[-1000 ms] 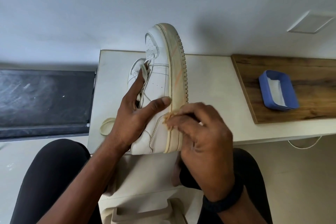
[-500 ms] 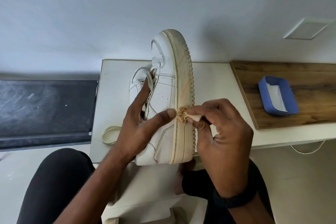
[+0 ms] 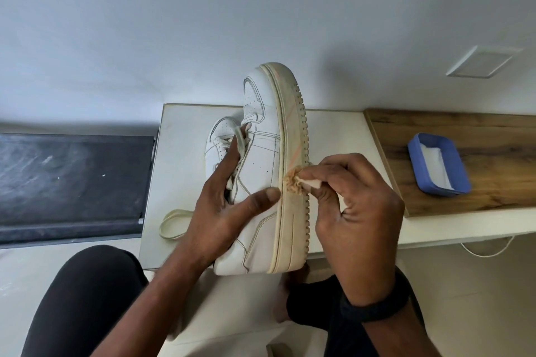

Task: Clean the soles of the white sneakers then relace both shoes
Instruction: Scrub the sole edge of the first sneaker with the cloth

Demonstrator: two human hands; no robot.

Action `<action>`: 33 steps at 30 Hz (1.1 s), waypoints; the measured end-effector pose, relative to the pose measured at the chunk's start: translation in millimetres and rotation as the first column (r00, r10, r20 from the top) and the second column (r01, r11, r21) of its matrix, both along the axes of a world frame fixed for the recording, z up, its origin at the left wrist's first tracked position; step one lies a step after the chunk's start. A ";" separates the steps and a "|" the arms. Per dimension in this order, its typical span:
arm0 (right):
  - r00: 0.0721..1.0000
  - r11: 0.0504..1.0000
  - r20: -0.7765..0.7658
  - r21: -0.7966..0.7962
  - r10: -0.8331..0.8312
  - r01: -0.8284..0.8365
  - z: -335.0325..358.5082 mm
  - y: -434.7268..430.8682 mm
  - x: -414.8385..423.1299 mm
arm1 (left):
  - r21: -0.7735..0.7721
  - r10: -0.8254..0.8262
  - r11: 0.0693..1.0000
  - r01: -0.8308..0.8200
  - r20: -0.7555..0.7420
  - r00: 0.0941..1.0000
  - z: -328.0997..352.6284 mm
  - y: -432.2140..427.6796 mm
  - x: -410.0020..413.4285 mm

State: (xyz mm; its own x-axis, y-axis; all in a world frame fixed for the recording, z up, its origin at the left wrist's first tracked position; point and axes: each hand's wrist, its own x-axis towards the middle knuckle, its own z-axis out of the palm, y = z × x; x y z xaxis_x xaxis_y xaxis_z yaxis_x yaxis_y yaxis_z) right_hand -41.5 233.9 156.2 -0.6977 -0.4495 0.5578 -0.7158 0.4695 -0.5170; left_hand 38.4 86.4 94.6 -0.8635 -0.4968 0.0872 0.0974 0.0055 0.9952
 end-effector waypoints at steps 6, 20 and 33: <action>0.995 0.996 0.059 0.007 0.083 -0.084 2.9 -0.2 8.2 | -0.040 -0.049 0.998 0.051 0.034 0.998 4.3 -6.8 2.4; 0.998 0.996 -0.001 0.066 0.059 -0.058 7.1 -0.4 8.5 | 0.040 -0.063 0.998 0.058 0.142 0.988 10.9 -11.8 3.7; 0.977 0.965 -0.080 0.193 0.198 -0.179 8.4 -4.6 20.1 | 0.097 -0.013 0.995 -0.004 0.180 0.984 5.6 -8.7 5.9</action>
